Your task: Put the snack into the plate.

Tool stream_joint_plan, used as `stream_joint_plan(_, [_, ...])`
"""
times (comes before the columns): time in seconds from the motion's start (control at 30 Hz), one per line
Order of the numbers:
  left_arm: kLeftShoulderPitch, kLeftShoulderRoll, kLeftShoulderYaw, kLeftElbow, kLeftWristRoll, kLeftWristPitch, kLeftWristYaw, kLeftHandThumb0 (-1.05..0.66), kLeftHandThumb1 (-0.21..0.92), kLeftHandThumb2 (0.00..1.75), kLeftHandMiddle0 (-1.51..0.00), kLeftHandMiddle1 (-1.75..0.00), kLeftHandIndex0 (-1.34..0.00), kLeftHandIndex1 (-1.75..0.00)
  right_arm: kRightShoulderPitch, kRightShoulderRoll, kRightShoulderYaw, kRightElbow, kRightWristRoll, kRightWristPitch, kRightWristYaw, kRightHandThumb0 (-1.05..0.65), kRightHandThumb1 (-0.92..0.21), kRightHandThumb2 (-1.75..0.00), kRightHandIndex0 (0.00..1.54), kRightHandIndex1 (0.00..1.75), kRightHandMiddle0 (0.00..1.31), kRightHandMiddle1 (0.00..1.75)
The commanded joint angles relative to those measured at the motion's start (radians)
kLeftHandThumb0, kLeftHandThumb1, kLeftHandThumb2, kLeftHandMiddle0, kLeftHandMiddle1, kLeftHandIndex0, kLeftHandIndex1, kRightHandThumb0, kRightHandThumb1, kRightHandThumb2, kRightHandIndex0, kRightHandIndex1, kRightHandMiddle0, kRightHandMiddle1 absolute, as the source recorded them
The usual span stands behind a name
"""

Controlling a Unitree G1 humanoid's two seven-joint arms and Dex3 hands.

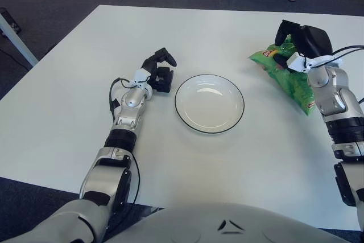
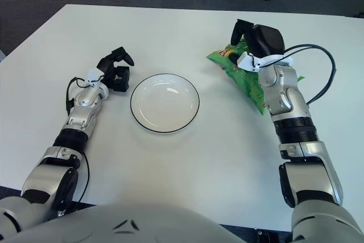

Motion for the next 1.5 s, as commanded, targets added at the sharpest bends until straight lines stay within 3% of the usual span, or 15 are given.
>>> stream_joint_plan(0.0, [0.063, -0.001, -0.007, 0.054, 0.009, -0.019, -0.008, -0.48, 0.32, 1.31, -1.28, -1.75, -0.61, -1.75, 0.009, 0.027, -0.019, -0.068, 0.007, 0.054, 0.015, 0.00, 0.02, -1.71, 0.84, 1.75, 0.65, 1.75])
stream_joint_plan(0.23, [0.063, -0.004, -0.007, 0.057, 0.012, -0.026, 0.001, -0.48, 0.31, 1.32, -1.28, -1.75, -0.62, -1.75, 0.012, 0.054, -0.033, -0.139, 0.008, 0.089, 0.014, 0.00, 0.04, -1.72, 0.85, 1.75, 0.66, 1.75])
stream_joint_plan(0.57, [0.061, 0.001, -0.010, 0.060, 0.016, -0.022, -0.004, -0.49, 0.29, 1.34, -1.28, -1.75, -0.63, -1.75, 0.016, 0.069, -0.060, -0.173, 0.045, -0.001, -0.029, 0.00, 0.04, -1.73, 0.86, 1.75, 0.67, 1.75])
stream_joint_plan(0.83, [0.062, -0.001, -0.013, 0.062, 0.028, -0.026, 0.010, -0.48, 0.30, 1.33, -1.28, -1.75, -0.62, -1.75, 0.037, 0.003, -0.055, -0.143, 0.097, -0.198, 0.026, 0.00, 0.06, -1.74, 0.88, 1.74, 0.67, 1.75])
stream_joint_plan(1.0, [0.060, -0.003, -0.012, 0.068, 0.034, -0.044, 0.018, -0.48, 0.30, 1.33, -1.28, -1.75, -0.62, -1.75, 0.045, -0.064, -0.037, -0.049, 0.131, -0.373, 0.087, -0.01, 0.06, -1.75, 0.88, 1.75, 0.68, 1.74])
stream_joint_plan(1.1, [0.059, -0.003, -0.013, 0.071, 0.039, -0.052, 0.025, -0.49, 0.29, 1.34, -1.28, -1.75, -0.63, -1.75, 0.036, -0.086, -0.028, 0.002, 0.133, -0.457, 0.100, -0.33, -0.16, -1.50, 1.17, 1.75, 0.66, 1.75])
stream_joint_plan(1.17, [0.060, -0.002, -0.014, 0.070, 0.044, -0.054, 0.029, -0.49, 0.28, 1.35, -1.28, -1.75, -0.64, -1.75, 0.029, -0.102, -0.020, 0.021, 0.138, -0.502, 0.123, -0.41, -0.21, -1.43, 1.24, 1.75, 0.65, 1.75])
stream_joint_plan(1.47, [0.060, 0.004, -0.020, 0.071, 0.056, -0.054, 0.027, -0.49, 0.28, 1.35, -1.27, -1.75, -0.64, -1.75, 0.012, -0.126, -0.016, 0.091, 0.106, -0.643, 0.115, -0.48, -0.30, -1.33, 1.31, 1.75, 0.62, 1.75])
